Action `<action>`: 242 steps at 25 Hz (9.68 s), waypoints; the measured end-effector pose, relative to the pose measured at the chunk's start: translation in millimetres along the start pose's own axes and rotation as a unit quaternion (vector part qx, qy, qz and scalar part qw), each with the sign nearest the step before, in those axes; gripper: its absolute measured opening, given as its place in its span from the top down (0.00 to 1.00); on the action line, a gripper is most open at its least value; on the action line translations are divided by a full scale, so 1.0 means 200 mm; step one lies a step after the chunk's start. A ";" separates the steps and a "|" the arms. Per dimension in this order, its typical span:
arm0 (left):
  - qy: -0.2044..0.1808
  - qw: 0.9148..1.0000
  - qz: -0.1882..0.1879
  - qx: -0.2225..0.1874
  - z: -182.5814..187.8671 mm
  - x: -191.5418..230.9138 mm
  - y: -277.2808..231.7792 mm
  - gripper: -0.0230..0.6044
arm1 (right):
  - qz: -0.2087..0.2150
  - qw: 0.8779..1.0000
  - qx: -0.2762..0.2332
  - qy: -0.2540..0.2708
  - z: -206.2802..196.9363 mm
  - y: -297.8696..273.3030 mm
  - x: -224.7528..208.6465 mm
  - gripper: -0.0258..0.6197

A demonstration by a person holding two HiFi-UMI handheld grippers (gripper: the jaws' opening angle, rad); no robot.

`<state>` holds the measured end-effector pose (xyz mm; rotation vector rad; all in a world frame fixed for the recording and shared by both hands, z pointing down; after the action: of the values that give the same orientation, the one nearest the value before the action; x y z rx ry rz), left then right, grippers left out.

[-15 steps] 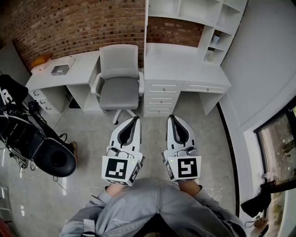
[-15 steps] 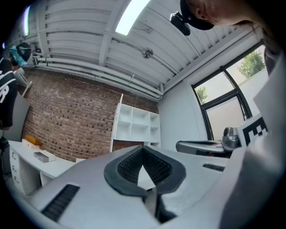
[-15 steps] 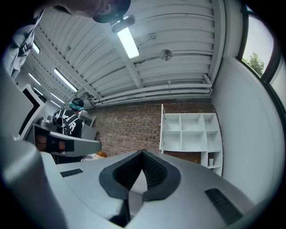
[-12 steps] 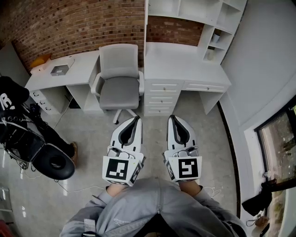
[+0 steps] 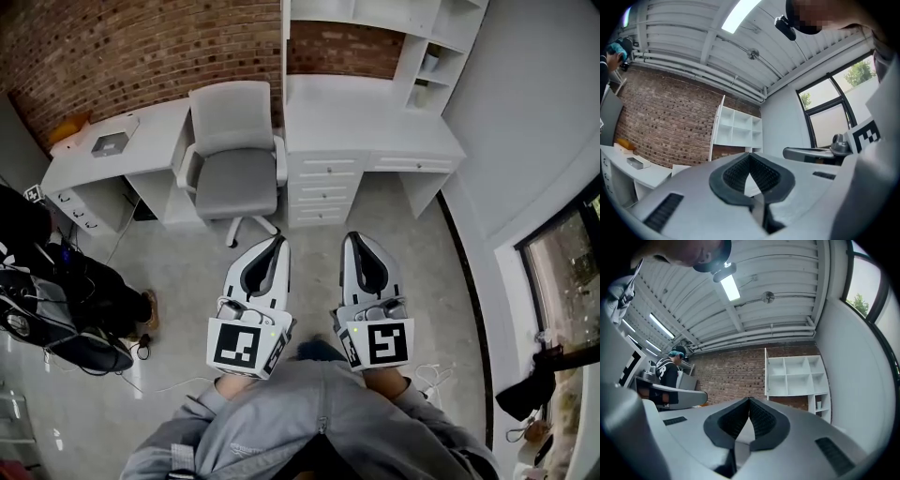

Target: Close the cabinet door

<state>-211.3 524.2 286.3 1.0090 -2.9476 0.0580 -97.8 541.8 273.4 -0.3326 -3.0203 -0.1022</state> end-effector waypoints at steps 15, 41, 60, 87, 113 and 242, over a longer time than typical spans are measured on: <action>0.007 1.000 0.002 -0.010 0.02 0.15 -0.36 0.95 | 0.042 0.999 0.003 0.003 -0.05 -0.38 -0.13 0.92; 0.002 0.999 0.051 -0.007 0.05 0.53 -1.38 0.95 | 0.112 0.994 -0.001 -0.007 -0.18 -1.40 -0.69 0.92; 0.005 0.997 0.075 0.009 0.00 0.62 -1.48 0.95 | 0.138 0.990 0.004 -0.020 -0.28 -1.54 -0.71 0.92; 0.014 1.000 0.013 -0.001 0.07 1.22 -2.29 0.95 | 0.089 0.996 0.024 -0.009 -0.35 -2.43 -0.87 0.92; 0.022 0.997 -0.069 0.007 0.07 1.64 -2.82 0.95 | 0.036 0.999 0.034 -0.009 -0.40 -3.07 -0.91 0.92; -0.074 0.986 -0.120 -0.093 0.81 1.82 -3.06 0.95 | 0.009 0.998 -0.029 0.048 0.43 -3.54 -1.12 0.77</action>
<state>-125.5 -189.3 154.8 1.3827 -2.8601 -0.3030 -43.5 -188.3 125.3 -0.3493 -2.9227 -0.1988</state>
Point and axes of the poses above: the fingertips, and each gripper's own axes: y backward along the fingers, x to its left, z out of its top, the point moved 2 cm from there along y, backward along the fingers, and after that the axes turned 9 degrees about x, right-handed, at the moved point
